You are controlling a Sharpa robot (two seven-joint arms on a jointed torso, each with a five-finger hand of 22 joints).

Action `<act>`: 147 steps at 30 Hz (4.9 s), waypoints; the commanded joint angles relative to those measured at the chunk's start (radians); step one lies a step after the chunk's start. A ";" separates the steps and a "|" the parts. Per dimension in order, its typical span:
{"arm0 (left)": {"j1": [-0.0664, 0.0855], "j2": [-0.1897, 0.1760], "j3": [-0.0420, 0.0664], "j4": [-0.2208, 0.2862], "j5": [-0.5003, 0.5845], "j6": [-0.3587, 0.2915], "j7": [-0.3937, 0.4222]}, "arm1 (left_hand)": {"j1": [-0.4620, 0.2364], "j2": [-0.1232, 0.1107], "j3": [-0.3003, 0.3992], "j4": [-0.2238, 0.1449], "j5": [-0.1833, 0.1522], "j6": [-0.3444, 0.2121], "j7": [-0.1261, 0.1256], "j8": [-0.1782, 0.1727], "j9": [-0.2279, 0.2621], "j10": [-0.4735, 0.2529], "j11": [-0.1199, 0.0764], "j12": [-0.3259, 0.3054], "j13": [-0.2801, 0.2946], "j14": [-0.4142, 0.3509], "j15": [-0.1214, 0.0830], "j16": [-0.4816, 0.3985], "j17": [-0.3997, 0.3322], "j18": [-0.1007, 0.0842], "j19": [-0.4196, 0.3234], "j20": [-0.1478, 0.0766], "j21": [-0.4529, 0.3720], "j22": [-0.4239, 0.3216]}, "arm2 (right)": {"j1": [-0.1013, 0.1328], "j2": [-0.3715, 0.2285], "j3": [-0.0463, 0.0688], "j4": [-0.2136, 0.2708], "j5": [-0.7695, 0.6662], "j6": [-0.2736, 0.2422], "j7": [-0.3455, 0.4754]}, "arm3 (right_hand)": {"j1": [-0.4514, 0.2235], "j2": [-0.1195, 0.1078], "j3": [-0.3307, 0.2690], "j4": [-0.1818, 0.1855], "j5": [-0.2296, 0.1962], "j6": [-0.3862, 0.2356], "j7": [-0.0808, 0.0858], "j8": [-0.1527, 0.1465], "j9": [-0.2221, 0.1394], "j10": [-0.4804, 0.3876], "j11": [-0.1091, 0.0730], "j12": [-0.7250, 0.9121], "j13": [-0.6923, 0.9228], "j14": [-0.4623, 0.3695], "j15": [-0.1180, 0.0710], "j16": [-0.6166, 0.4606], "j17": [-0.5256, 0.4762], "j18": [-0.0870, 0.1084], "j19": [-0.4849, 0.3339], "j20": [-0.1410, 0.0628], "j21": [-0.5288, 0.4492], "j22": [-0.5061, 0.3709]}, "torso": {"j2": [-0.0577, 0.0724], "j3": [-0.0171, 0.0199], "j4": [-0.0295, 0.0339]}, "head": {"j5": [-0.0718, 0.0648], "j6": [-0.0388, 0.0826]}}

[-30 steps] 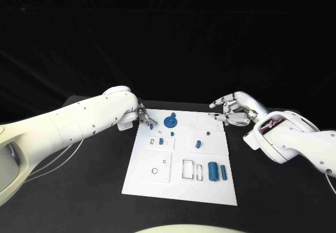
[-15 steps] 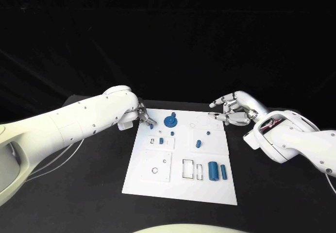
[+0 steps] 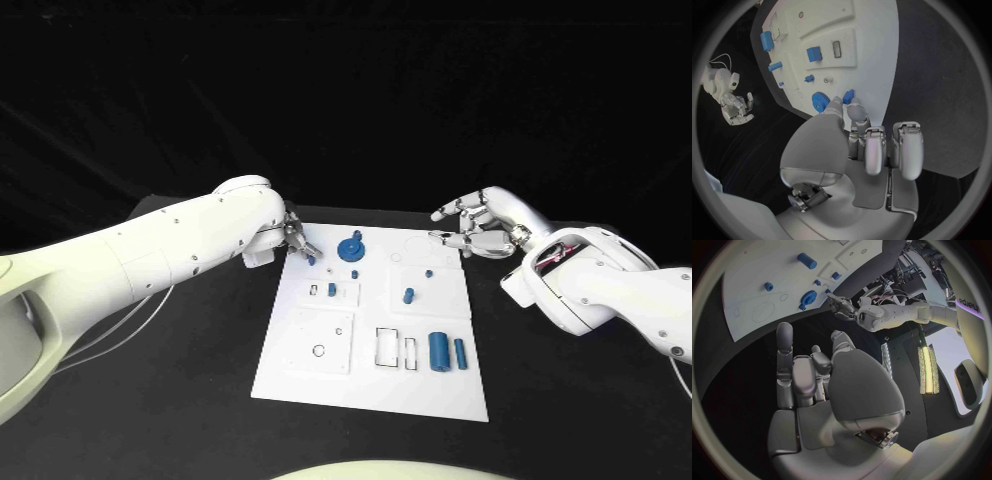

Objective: Assemble the parts on the task board

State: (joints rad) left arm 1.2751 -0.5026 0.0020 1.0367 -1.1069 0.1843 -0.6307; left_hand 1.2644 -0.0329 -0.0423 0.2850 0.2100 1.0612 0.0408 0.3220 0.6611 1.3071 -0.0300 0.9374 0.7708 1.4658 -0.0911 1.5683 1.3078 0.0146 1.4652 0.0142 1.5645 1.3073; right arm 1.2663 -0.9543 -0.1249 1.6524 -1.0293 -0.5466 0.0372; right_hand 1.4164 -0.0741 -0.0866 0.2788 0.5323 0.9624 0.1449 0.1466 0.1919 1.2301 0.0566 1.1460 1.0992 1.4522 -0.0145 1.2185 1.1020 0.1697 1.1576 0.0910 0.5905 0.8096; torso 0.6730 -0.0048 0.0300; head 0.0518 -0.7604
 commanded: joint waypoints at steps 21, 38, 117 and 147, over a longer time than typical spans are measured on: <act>-0.002 0.006 -0.002 -0.008 0.022 0.027 0.017 | 0.147 0.070 0.079 -0.039 0.001 0.002 -0.003 -0.025 -0.017 -0.007 -0.004 -0.005 -0.014 0.105 0.002 0.002 0.263 -0.012 0.099 0.001 0.000 0.253 | -0.001 -0.001 0.000 0.003 -0.007 0.008 0.011 | -0.001 0.000 0.004 0.002 -0.003 0.000 -0.004 0.007 0.002 0.003 -0.001 0.004 0.002 0.002 -0.003 -0.002 0.001 0.010 0.010 0.000 -0.001 0.002 | 0.000 -0.0002 -0.0002 | 0.000 -0.007; -0.002 -0.056 -0.002 0.069 0.192 -0.056 0.016 | 0.101 -0.075 0.609 -0.116 0.007 -0.016 0.009 0.008 0.022 0.001 0.003 -0.015 -0.038 0.105 0.009 0.002 0.263 -0.008 0.091 0.004 -0.009 0.241 | -0.001 0.003 0.000 -0.001 0.012 0.030 0.024 | -0.002 0.003 0.005 0.004 -0.003 0.001 -0.004 0.008 0.002 0.003 -0.001 0.004 0.001 0.002 -0.003 -0.004 -0.001 0.010 0.009 0.000 -0.004 0.000 | -0.002 0.0007 0.0015 | 0.011 -0.005; -0.083 -0.207 -0.024 0.375 -0.016 -0.137 0.006 | -0.020 -0.149 0.806 -0.213 0.042 -0.015 -0.004 0.089 0.078 0.041 -0.008 0.037 0.004 0.105 0.000 0.002 0.263 -0.010 0.094 -0.002 -0.006 0.246 | -0.001 -0.011 0.000 0.003 0.013 0.048 0.026 | -0.013 0.002 0.002 0.007 -0.004 0.003 -0.005 0.010 0.002 0.005 -0.001 0.006 0.001 0.003 -0.003 -0.006 0.000 0.009 0.012 0.000 -0.004 0.002 | -0.012 0.0028 0.0068 | 0.021 -0.039; -0.083 -0.190 -0.025 0.371 -0.038 -0.097 -0.026 | -0.088 -0.174 0.727 -0.190 0.023 -0.008 -0.023 0.107 0.071 0.064 -0.020 0.055 0.018 0.105 -0.009 0.002 0.263 -0.012 0.100 -0.006 0.001 0.256 | -0.001 -0.017 0.000 0.007 0.013 0.045 0.025 | -0.015 0.002 0.001 0.008 -0.002 0.003 -0.005 0.010 0.002 0.006 -0.001 0.007 0.002 0.003 -0.003 -0.004 0.002 0.009 0.014 0.000 -0.002 0.004 | -0.012 0.0028 0.0066 | 0.017 -0.044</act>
State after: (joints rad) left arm 1.1956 -0.6971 -0.0205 1.4050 -1.1455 0.0589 -0.6452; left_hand 1.1803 -0.2087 0.6321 0.1512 0.2353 1.0415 0.0386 0.4253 0.7340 1.3667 -0.0496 0.9860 0.7884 1.4658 -0.0912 1.5683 1.3075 0.0146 1.4652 0.0142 1.5595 1.3076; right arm 1.2657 -0.9718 -0.1249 1.6587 -1.0115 -0.5103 0.0541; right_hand 1.4123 -0.0700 -0.0838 0.2816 0.5324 0.9624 0.1449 0.1505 0.1925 1.2302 0.0566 1.1460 1.1000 1.4522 -0.0145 1.2185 1.1026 0.1698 1.1648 0.0910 0.5905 0.8123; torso 0.6612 -0.0021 0.0361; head 0.0690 -0.8046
